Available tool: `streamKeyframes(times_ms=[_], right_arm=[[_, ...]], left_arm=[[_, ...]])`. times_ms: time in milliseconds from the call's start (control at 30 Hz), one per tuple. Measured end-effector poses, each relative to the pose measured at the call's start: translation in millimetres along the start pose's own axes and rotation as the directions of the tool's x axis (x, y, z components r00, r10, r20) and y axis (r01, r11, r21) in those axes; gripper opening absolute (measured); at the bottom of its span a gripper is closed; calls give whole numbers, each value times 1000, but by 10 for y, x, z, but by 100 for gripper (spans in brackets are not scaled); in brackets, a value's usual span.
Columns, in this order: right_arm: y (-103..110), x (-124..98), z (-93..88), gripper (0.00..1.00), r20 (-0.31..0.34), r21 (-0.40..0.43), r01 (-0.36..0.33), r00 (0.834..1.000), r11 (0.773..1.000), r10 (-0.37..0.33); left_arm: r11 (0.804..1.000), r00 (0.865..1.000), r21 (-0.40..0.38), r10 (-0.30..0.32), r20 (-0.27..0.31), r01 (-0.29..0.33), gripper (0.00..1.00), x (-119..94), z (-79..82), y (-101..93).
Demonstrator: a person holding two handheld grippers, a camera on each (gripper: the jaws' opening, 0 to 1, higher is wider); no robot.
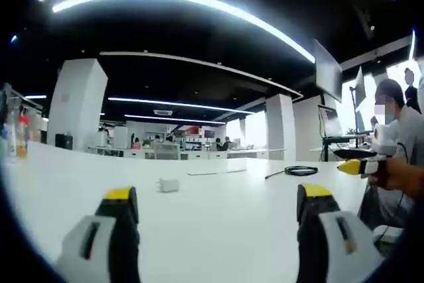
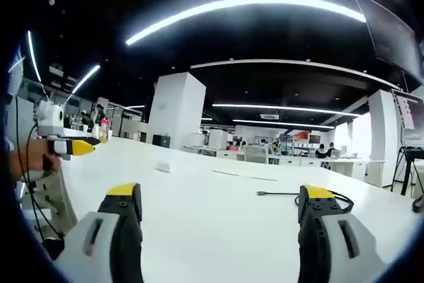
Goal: Plug the desk Type‑C cable into the charger adapter.
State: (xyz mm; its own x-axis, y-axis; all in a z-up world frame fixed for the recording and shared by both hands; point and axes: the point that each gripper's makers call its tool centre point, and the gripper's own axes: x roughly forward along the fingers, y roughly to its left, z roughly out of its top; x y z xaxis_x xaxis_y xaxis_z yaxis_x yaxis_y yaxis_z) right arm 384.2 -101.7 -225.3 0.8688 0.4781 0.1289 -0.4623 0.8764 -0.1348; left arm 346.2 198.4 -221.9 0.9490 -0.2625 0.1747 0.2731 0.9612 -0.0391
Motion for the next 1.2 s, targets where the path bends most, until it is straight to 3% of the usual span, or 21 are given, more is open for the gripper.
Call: streamKeyframes(times_ms=[200, 667, 1200], right_arm=[[22, -8, -10, 100, -2, -3, -6, 1000, 1000, 6], [12, 5, -36, 100, -9, 3, -2, 1000, 1000, 2], [62, 21, -41, 100, -14, 0, -17, 1000, 1000, 17]], left_arm=[[1000, 999, 13, 22, 34, -22, 100, -26, 64, 26], [1000, 1000, 0, 2, -3, -2, 100, 34, -34, -29], [1000, 1000, 8, -23, -11, 23, 100, 73, -22, -92]])
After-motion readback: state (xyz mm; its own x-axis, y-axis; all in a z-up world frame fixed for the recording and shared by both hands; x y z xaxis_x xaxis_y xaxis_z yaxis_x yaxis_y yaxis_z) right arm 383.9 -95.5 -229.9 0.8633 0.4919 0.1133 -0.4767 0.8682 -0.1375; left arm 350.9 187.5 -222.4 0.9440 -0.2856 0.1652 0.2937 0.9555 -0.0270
